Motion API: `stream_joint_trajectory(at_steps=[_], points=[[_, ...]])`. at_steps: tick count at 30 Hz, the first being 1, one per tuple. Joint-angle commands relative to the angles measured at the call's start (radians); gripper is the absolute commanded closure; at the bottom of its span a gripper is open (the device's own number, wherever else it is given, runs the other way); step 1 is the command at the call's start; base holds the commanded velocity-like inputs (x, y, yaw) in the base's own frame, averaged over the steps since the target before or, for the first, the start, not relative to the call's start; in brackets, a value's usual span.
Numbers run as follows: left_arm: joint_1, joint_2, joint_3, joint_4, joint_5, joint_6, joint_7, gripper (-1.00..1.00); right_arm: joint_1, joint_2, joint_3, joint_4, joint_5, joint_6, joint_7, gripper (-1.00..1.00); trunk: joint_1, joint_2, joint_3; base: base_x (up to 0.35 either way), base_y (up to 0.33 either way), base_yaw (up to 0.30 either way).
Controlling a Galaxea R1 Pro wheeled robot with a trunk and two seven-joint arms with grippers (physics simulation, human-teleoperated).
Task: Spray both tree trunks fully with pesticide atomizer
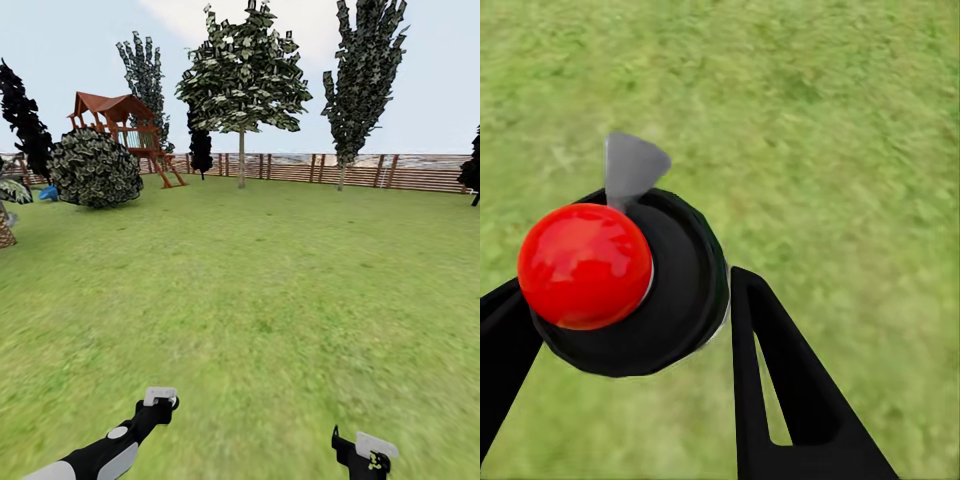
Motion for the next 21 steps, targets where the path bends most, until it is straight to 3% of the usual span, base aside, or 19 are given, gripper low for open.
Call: stream_joint_trajectory(at_steps=[1,21], points=[[-0.002,0.001,-0.008,-0.002,0.009,-0.005,0.003,1.00,-0.002,-0.001,0.008,-0.001,-0.010,-0.006,-0.006,-1.00,0.001,-0.002,-0.002,0.334,0.000,0.000],[-0.001,0.000,-0.008,-0.002,0.009,-0.005,0.003,1.00,-0.002,0.000,0.010,-0.001,-0.010,-0.006,-0.006,-1.00,0.001,-0.002,-0.002,0.334,0.000,0.000]])
